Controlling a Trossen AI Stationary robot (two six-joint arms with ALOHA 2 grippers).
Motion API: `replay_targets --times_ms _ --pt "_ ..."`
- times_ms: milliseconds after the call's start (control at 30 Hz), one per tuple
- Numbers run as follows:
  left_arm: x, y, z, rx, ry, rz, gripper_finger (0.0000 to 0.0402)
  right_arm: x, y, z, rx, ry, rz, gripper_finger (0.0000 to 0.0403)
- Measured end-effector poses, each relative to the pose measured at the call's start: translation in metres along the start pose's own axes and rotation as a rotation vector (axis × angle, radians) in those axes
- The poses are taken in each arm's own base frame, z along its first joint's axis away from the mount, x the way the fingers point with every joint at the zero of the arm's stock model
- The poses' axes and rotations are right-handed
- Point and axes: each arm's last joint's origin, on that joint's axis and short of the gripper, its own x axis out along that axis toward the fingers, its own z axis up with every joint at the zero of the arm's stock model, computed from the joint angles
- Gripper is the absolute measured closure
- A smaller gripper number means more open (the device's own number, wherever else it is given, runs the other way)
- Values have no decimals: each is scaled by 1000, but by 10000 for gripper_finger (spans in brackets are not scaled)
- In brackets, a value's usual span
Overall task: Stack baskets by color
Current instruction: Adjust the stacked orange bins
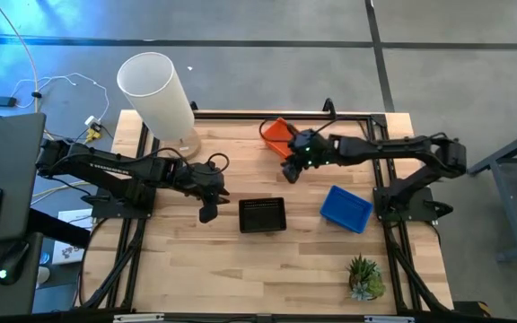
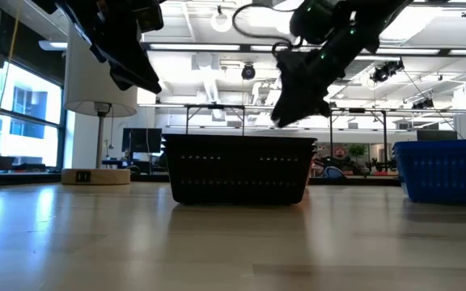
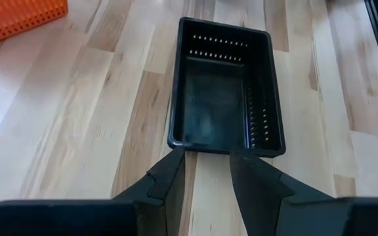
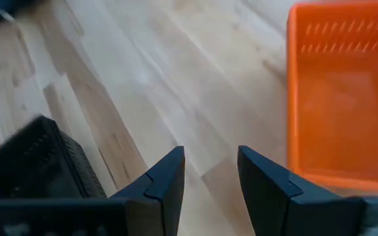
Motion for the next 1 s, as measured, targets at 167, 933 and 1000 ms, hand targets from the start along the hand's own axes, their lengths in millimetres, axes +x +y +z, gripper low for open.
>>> replay_targets --times_ms 167,933,1000 --pt "0 -1 -1 2 5 0 294 24 0 -10 13 58 -17 274" --pt "0 -1 -1 2 6 -1 294 41 -36 -15 73 101 -300 274" --pt "0 -1 -1 2 7 -1 294 40 -39 -16 86 110 -337 274"
